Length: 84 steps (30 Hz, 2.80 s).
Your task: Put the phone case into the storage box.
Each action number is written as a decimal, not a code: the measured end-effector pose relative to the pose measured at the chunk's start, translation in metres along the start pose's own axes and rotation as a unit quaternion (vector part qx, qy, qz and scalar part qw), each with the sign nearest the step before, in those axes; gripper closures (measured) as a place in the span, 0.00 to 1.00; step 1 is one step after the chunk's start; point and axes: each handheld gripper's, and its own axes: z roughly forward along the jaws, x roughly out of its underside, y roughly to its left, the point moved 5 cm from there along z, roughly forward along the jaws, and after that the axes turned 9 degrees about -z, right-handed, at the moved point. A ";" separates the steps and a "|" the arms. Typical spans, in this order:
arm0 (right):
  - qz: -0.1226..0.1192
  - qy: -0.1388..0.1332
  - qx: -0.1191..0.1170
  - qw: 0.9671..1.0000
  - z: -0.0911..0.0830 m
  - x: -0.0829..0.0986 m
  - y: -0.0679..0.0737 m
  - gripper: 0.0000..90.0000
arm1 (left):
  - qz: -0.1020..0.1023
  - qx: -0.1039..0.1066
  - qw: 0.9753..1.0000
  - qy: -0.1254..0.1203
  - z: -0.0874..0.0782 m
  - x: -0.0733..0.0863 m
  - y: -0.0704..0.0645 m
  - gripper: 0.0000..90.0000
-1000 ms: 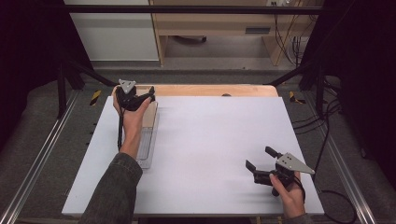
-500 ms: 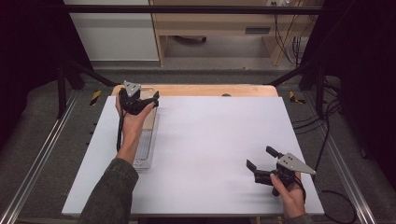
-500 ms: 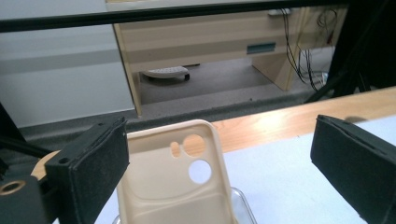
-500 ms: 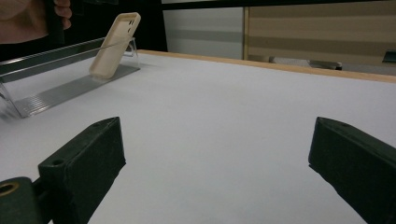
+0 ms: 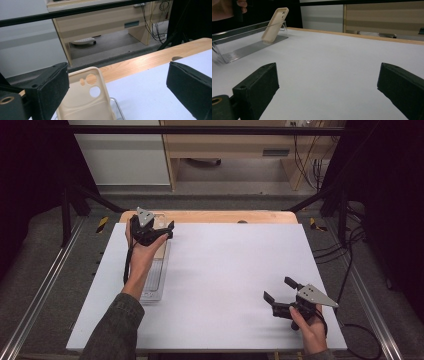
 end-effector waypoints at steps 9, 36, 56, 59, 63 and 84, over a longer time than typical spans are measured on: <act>-0.003 0.000 0.002 1.000 -0.001 -0.001 0.002 0.04 | 0.056 0.007 0.998 0.005 -0.016 -0.001 -0.015 0.05; -0.003 -0.001 0.006 1.000 -0.001 -0.001 0.002 0.04 | 0.160 0.041 0.985 0.042 -0.043 0.015 -0.051 0.04; -0.003 -0.001 0.006 1.000 -0.001 -0.001 0.003 0.04 | 0.182 0.051 0.980 0.066 -0.065 0.023 -0.076 0.05; -0.003 0.000 0.006 1.000 -0.001 -0.001 0.004 0.04 | 0.185 0.055 0.979 0.070 -0.069 0.026 -0.082 0.05; -0.004 0.000 0.006 1.000 -0.001 -0.001 0.004 0.04 | 0.194 0.059 0.976 0.076 -0.073 0.031 -0.088 0.04; -0.004 0.000 0.004 1.000 -0.001 -0.001 0.005 0.04 | 0.185 0.082 0.977 0.071 -0.099 0.047 -0.104 0.04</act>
